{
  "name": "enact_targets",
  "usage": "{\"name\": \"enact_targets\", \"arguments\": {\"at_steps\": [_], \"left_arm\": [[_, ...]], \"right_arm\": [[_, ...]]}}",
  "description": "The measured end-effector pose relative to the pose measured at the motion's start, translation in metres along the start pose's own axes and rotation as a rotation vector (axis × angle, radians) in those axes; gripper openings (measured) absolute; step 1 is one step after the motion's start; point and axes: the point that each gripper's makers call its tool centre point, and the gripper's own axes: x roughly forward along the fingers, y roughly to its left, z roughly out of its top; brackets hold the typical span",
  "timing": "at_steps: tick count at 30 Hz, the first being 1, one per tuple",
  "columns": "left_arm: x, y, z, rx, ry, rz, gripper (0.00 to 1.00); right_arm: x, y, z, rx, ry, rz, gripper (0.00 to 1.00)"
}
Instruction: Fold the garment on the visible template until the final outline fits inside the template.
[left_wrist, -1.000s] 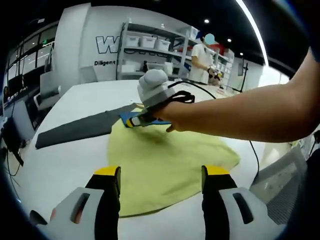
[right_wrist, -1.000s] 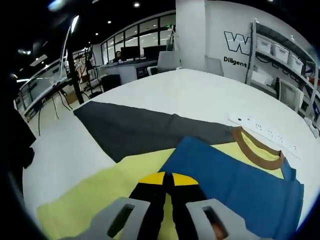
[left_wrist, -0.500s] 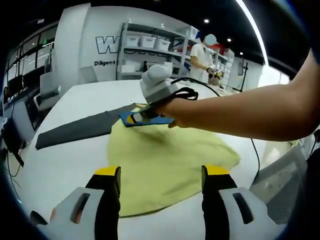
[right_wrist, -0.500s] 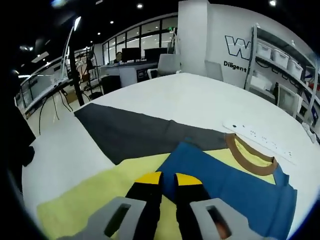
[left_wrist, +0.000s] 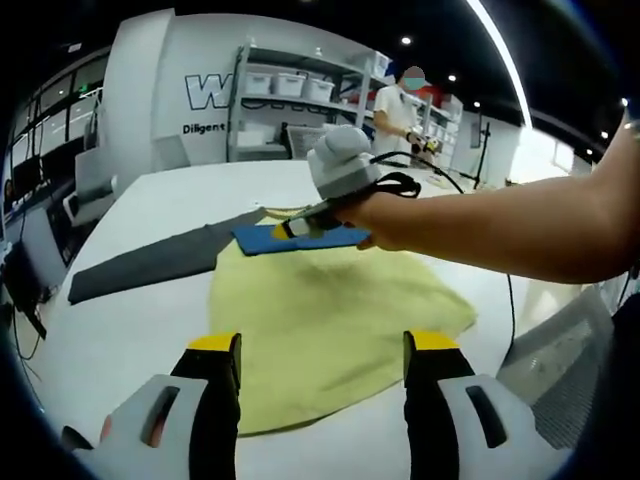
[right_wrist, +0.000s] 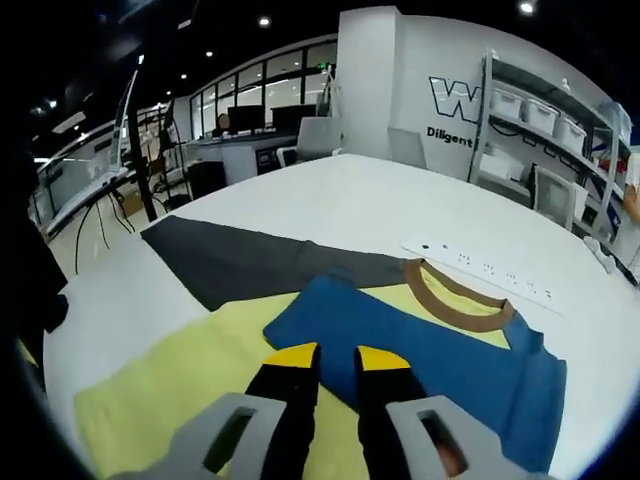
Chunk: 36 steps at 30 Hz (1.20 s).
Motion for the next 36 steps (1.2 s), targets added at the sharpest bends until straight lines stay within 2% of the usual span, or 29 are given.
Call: {"name": "enact_targets", "arguments": {"at_steps": [9, 16, 23, 30, 36], "left_arm": [[0.000, -0.005, 0.000, 0.015, -0.001, -0.011, 0.61], [0.000, -0.009, 0.001, 0.024, -0.002, -0.021, 0.61], [0.000, -0.011, 0.001, 0.032, -0.004, -0.032, 0.61], [0.000, -0.014, 0.002, 0.038, -0.006, -0.041, 0.61], [0.001, -0.016, 0.001, 0.047, -0.003, -0.047, 0.61]], "right_arm": [[-0.036, -0.025, -0.006, 0.038, -0.041, -0.055, 0.12], [-0.060, -0.035, -0.013, 0.056, -0.061, -0.082, 0.18], [-0.082, -0.033, -0.024, 0.050, -0.061, -0.090, 0.27], [-0.106, -0.031, -0.028, 0.044, -0.072, -0.094, 0.37], [-0.129, -0.033, -0.035, 0.062, -0.091, -0.123, 0.42]]}}
